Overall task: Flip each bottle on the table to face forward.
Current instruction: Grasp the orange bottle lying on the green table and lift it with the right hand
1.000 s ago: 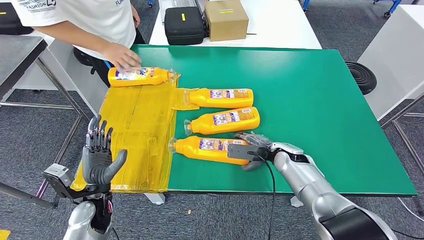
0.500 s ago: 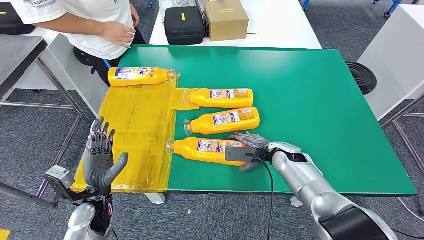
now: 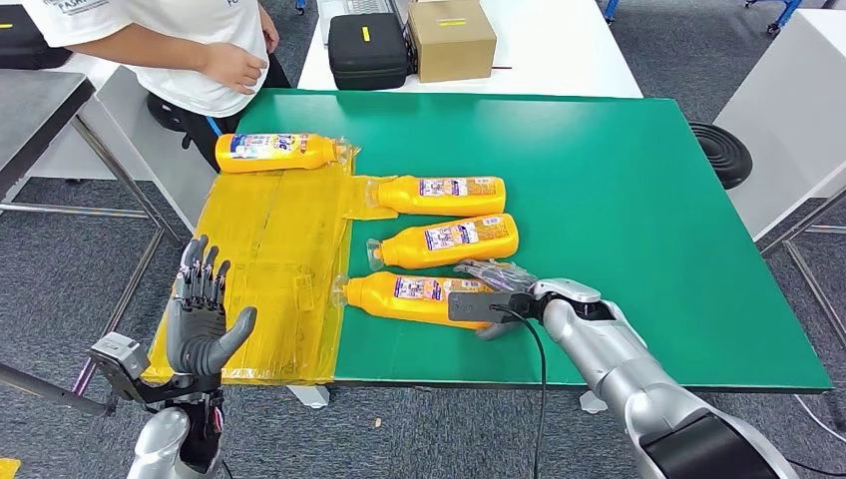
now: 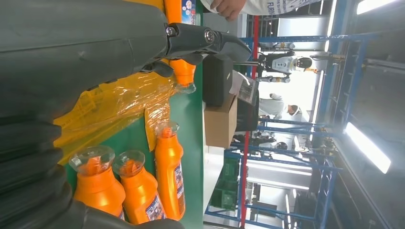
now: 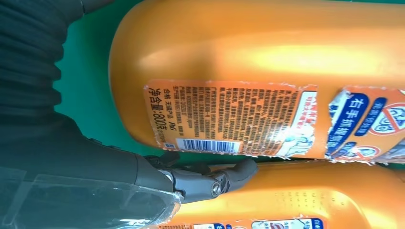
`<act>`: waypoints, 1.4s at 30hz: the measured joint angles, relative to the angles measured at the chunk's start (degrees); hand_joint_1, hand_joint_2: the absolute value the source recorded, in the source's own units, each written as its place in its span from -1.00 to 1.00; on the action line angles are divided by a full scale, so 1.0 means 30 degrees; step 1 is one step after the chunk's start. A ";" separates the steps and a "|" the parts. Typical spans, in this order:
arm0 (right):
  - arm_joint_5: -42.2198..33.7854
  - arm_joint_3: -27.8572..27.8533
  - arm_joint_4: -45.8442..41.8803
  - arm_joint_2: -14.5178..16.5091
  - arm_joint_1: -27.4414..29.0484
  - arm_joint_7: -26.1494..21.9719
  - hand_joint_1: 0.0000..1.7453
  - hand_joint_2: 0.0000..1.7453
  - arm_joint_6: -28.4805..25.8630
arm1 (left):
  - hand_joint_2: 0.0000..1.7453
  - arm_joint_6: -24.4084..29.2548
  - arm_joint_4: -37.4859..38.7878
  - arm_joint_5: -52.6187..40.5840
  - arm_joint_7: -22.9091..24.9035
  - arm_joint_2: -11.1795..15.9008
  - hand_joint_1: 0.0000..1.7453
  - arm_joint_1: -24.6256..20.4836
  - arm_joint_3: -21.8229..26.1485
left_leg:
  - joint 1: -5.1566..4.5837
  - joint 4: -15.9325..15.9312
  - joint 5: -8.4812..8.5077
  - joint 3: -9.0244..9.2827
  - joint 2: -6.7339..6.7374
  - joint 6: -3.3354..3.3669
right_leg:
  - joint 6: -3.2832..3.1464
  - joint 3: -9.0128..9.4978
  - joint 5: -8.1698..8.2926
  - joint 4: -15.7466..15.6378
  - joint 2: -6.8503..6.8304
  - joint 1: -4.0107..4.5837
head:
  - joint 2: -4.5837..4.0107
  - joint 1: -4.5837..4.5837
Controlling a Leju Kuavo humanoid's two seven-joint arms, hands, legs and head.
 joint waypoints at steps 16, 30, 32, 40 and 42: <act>-0.0626 0.0555 0.0632 0.0692 -0.0147 -0.0020 -1.00 1.00 0.0532 | 1.00 -0.0273 0.0289 0.0215 0.0401 -0.0062 -1.00 -0.0063 0.0004 | 0.0002 0.0000 0.0000 -0.0003 0.0004 -0.0001 | -0.0001 -0.0013 -0.0001 0.0000 0.0002 0.0001 | 0.0000 0.0002; -0.0993 0.0849 0.1894 0.1211 -0.0763 -0.0084 0.92 1.00 0.0530 | 1.00 -0.0248 0.0776 0.0226 0.0510 -0.0171 -1.00 -0.0283 -0.0024 | 0.0003 0.0000 -0.0002 0.0020 0.0016 -0.0003 | -0.0004 -0.0011 0.0001 -0.0003 0.0012 0.0002 | 0.0000 0.0000; -0.1018 0.0859 0.1983 0.1240 -0.0804 -0.0084 1.00 1.00 0.0490 | 1.00 -0.0244 0.0823 0.0226 0.0515 -0.0175 -1.00 -0.0300 -0.0024 | 0.0004 0.0000 -0.0002 0.0024 0.0020 -0.0004 | -0.0006 -0.0010 0.0002 -0.0003 0.0014 0.0003 | 0.0000 0.0000; -0.2062 0.0701 0.2126 0.1253 -0.0587 -0.0623 1.00 1.00 -0.0485 | 1.00 -0.0213 0.1127 0.0246 0.0534 -0.0175 -1.00 -0.0611 -0.0027 | 0.0003 0.0001 0.0006 0.0016 0.0014 -0.0006 | -0.0006 -0.0003 0.0008 0.0000 0.0010 0.0001 | 0.0000 0.0005; -0.3212 0.0197 0.1802 0.1281 -0.0086 -0.1273 1.00 1.00 -0.1416 | 1.00 -0.0127 0.1146 0.0388 0.0493 -0.0175 -1.00 -0.0575 -0.0031 | 0.0002 0.0001 0.0006 0.0000 0.0005 -0.0006 | -0.0002 -0.0006 0.0006 0.0002 0.0004 0.0001 | 0.0000 0.0007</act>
